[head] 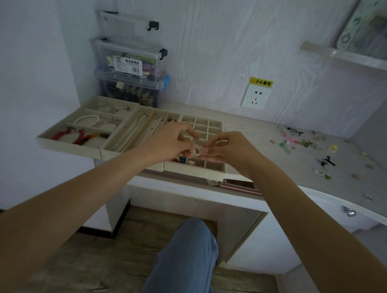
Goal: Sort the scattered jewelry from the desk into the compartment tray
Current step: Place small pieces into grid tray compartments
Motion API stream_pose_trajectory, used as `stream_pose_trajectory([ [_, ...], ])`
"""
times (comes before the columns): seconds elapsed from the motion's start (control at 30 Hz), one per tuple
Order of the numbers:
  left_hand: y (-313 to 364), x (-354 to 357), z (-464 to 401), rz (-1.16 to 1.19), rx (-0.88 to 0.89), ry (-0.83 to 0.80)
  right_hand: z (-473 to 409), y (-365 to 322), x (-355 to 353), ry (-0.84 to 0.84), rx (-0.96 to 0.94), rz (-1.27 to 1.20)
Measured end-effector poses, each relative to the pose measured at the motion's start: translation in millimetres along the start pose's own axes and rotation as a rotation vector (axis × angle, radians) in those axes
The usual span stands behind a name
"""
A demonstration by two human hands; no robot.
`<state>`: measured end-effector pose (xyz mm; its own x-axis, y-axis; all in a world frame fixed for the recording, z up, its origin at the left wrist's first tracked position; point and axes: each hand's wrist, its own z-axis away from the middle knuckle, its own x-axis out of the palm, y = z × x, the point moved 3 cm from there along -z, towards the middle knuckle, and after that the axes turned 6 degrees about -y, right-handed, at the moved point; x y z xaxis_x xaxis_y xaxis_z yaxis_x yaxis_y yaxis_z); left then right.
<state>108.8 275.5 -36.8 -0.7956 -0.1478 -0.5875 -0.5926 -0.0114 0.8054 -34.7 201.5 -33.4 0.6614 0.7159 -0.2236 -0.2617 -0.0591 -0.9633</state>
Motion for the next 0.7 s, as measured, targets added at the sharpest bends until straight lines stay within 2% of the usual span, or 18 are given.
stream_pose_trajectory([
  [0.13, -1, 3, 0, -0.008, -0.032, -0.073, -3, 1, -2, 0.081, -0.070, -0.023],
  [0.27, 4, 4, -2, -0.166, 0.057, -0.011, -5, 3, 0, 0.168, -0.106, 0.107],
  [0.7, 4, 18, -5, -0.319, 0.041, -0.091, 1, 8, -1, 0.133, -0.101, 0.274],
])
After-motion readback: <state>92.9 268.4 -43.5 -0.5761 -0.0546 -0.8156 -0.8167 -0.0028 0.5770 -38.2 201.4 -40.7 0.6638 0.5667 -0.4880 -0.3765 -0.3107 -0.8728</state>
